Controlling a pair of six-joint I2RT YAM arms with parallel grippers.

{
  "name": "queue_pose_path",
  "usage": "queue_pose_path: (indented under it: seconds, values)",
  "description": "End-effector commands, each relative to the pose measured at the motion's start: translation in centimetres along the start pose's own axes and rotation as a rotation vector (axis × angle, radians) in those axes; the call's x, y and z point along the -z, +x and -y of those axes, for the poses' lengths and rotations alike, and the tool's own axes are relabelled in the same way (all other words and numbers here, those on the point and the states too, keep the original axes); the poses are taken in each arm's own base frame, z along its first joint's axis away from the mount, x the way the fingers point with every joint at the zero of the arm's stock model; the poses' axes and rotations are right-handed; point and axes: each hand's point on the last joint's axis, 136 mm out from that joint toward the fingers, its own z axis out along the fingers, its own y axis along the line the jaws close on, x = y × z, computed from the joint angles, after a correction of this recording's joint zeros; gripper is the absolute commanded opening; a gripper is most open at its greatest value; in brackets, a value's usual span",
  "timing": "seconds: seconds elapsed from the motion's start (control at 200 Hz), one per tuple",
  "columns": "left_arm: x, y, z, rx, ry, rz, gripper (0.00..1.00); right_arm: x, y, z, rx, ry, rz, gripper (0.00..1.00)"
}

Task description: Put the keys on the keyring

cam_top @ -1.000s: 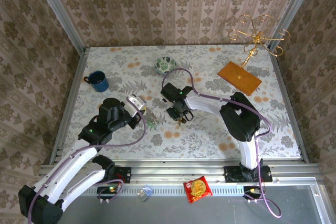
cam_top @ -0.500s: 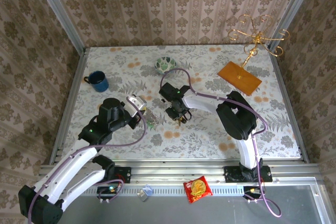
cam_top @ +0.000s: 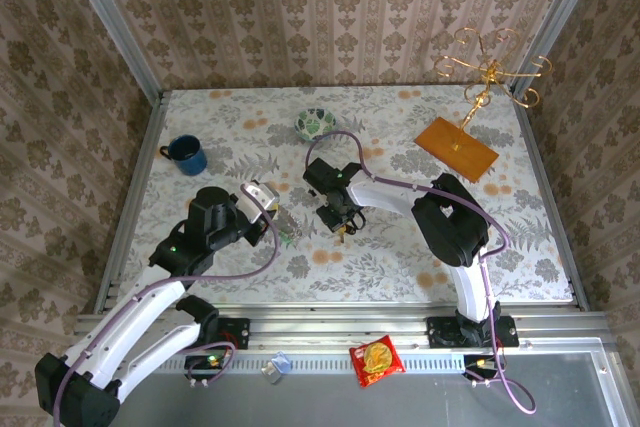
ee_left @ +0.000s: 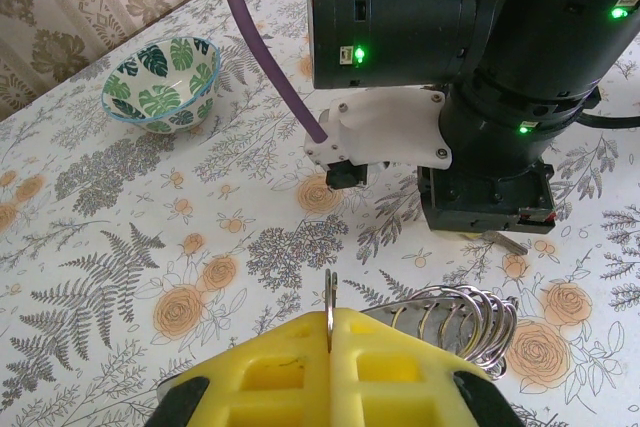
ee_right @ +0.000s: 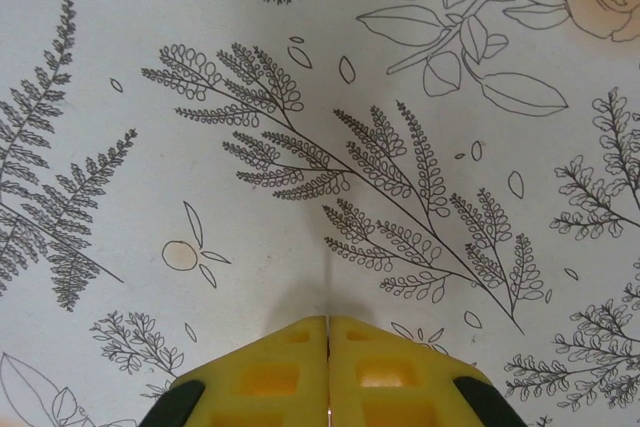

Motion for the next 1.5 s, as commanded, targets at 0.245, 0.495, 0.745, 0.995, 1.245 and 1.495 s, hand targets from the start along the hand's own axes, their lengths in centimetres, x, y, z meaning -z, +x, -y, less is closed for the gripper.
queue_pose_path:
  seconds: [0.245, 0.495, 0.745, 0.995, 1.245, 1.495]
  values:
    - [0.1, -0.5, 0.0, -0.002, -0.005, 0.026, 0.00, 1.0, 0.4, 0.5, 0.033, 0.029, -0.017, 0.08]
    - [0.1, -0.6, 0.0, -0.003, -0.004, 0.025, 0.00, 0.9, 0.7, 0.7, 0.040, 0.035, -0.037, 0.13]
    - [0.1, -0.6, 0.0, -0.004, -0.006, 0.027, 0.00, 1.2, 1.1, 0.9, 0.047, 0.037, -0.048, 0.17]
    - [0.1, -0.6, 0.0, -0.005, -0.006, 0.026, 0.00, 1.3, 1.0, 0.8, 0.048, 0.035, -0.046, 0.13]
    - [0.1, -0.6, 0.0, -0.006, -0.004, 0.025, 0.00, 1.7, 1.0, 0.9, 0.050, 0.036, -0.044, 0.16]
    - [0.1, -0.6, 0.0, -0.006, -0.003, 0.026, 0.00, 1.8, 1.1, 0.9, 0.052, 0.037, -0.048, 0.16]
